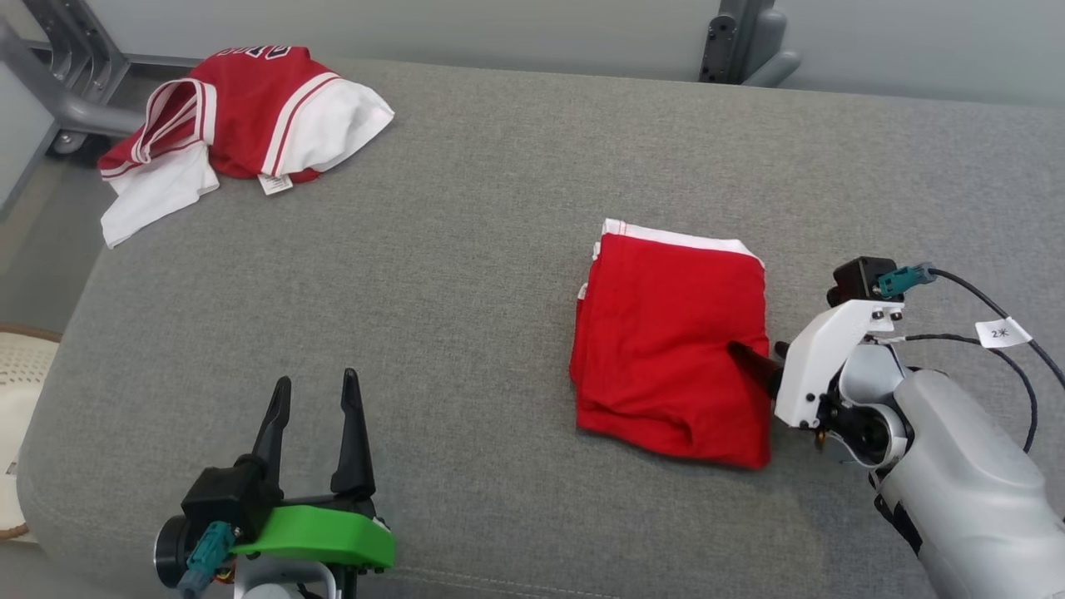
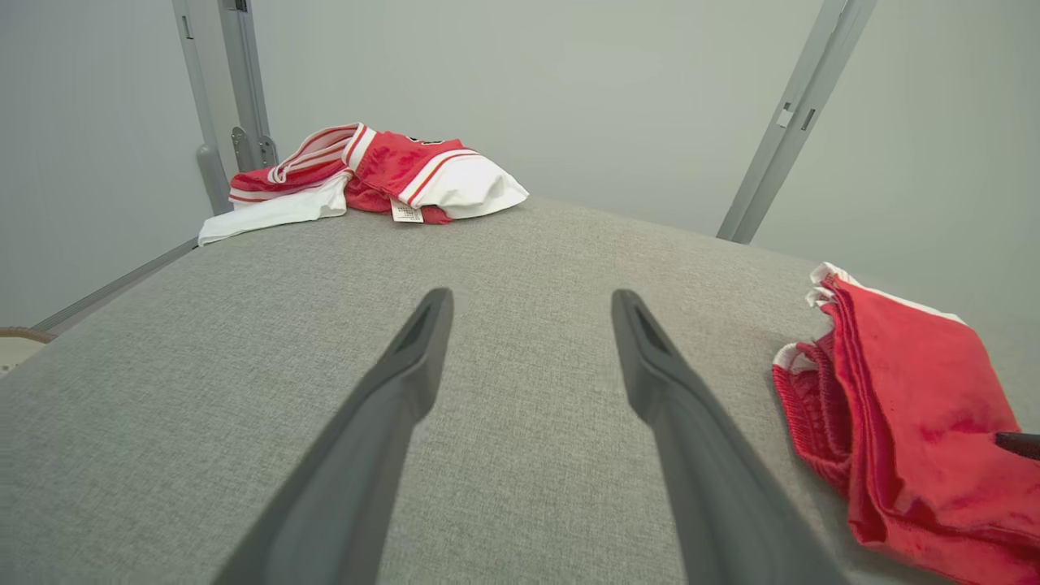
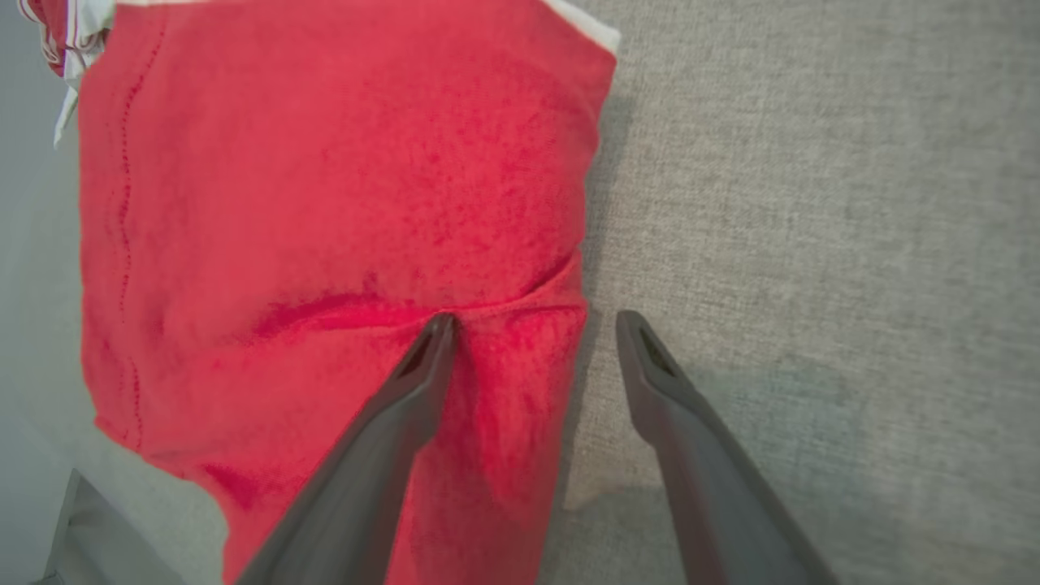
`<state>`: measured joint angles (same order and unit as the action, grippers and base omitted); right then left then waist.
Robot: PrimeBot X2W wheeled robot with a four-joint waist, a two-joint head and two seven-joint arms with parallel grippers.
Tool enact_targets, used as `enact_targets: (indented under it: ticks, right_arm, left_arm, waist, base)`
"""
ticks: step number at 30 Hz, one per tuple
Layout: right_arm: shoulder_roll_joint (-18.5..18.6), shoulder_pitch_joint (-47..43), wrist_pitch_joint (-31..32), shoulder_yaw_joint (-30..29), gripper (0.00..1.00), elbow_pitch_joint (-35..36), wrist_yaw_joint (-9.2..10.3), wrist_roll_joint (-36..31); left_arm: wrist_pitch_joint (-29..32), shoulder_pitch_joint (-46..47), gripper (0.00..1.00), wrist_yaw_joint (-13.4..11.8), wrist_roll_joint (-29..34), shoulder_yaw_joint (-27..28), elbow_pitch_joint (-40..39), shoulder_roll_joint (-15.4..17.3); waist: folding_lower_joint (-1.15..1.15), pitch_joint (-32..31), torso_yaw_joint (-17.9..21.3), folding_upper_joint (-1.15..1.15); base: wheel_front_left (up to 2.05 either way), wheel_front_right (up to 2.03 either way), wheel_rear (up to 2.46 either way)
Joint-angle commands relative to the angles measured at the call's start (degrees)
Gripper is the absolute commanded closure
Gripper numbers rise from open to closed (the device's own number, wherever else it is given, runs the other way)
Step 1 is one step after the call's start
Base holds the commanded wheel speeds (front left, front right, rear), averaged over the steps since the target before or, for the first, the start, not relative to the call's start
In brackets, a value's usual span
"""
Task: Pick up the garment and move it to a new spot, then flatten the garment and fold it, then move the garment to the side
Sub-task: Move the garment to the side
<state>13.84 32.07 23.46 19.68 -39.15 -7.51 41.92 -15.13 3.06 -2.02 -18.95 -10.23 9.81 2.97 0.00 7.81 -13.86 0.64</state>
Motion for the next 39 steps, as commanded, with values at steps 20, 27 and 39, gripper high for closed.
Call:
enact_targets:
  ticks: [20,27,39]
  right_arm:
    - [5.01,5.95,-1.52,8.24,1.00,-2.35,0.04,9.04]
    - [8.32,7.47,-2.65,10.36,1.00,-1.72,0.04,10.23]
    - [10.07,11.10,-5.33,12.26,1.00,-2.25,0.04,12.33]
  left_arm:
    - [-0.02,1.11,0.00,0.03,0.28,-2.67,-1.21,-0.07]
    - [-0.02,2.10,0.00,0.35,0.87,-5.44,-1.01,-0.04]
    - [-0.02,6.19,0.00,1.52,3.51,-7.49,0.36,0.31]
  waist:
    - [0.00,1.29,3.21,-0.64]
    - [0.00,2.20,10.55,-0.64]
    - [0.00,6.34,26.68,-0.64]
  base:
    - [0.00,0.00,0.00]
    - [0.00,0.00,0.00]
    - [0.00,0.00,0.00]
